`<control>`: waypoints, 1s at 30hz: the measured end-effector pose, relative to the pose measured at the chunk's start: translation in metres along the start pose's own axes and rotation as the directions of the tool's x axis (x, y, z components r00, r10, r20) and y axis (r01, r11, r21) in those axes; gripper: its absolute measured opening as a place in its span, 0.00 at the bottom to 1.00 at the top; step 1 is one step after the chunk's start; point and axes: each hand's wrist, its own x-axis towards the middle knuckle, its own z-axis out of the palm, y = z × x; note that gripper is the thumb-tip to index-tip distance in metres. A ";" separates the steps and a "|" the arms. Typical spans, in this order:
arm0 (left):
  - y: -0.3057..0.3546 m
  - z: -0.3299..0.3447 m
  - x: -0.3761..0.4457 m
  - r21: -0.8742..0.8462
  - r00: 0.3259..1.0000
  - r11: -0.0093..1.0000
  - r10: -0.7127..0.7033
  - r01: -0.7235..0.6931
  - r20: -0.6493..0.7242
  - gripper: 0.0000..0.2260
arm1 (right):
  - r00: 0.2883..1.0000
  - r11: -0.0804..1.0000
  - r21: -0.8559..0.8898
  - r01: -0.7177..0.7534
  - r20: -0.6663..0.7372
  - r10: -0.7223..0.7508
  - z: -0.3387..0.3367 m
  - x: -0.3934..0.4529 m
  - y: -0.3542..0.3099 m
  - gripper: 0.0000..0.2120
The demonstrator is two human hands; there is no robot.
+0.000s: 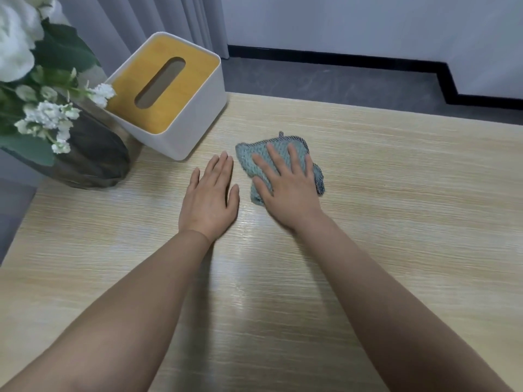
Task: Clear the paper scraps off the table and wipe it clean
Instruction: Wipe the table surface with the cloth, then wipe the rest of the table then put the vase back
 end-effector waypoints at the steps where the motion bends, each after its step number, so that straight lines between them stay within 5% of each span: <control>1: 0.000 0.000 0.000 -0.011 1.000 1.000 0.002 -0.002 -0.006 0.24 | 1.000 1.000 0.002 -0.010 0.008 0.010 0.001 -0.011 0.002 0.24; 8: -0.002 -0.004 -0.005 -0.102 1.000 0.995 0.020 -0.022 -0.021 0.22 | 0.991 0.999 0.016 -0.045 0.129 0.042 -0.008 -0.038 0.005 0.26; 12: -0.003 -0.014 -0.008 -0.353 0.996 0.934 -0.070 0.048 -0.049 0.21 | 0.996 0.976 0.204 -0.080 0.053 0.071 -0.032 -0.027 -0.001 0.27; 15: -0.001 -0.026 -0.019 -0.662 0.927 0.721 -0.360 0.204 -0.106 0.19 | 0.991 0.896 0.440 -0.062 -0.078 0.107 -0.049 -0.002 -0.013 0.25; 19: -0.001 -0.045 -0.024 -0.850 0.726 0.457 -0.673 0.262 -0.138 0.18 | 0.983 0.679 0.730 -0.076 -0.059 0.173 -0.074 0.052 -0.047 0.25; 25: -0.010 -0.071 0.011 -0.949 0.668 0.227 -0.744 0.220 -0.023 0.31 | 0.945 0.366 0.887 -0.282 0.190 0.267 -0.096 0.114 -0.092 0.39; 30: -0.021 -0.081 0.047 -0.961 0.625 0.011 -0.762 0.276 0.171 0.31 | 0.923 0.335 0.872 -0.356 0.272 0.273 -0.083 0.124 -0.108 0.38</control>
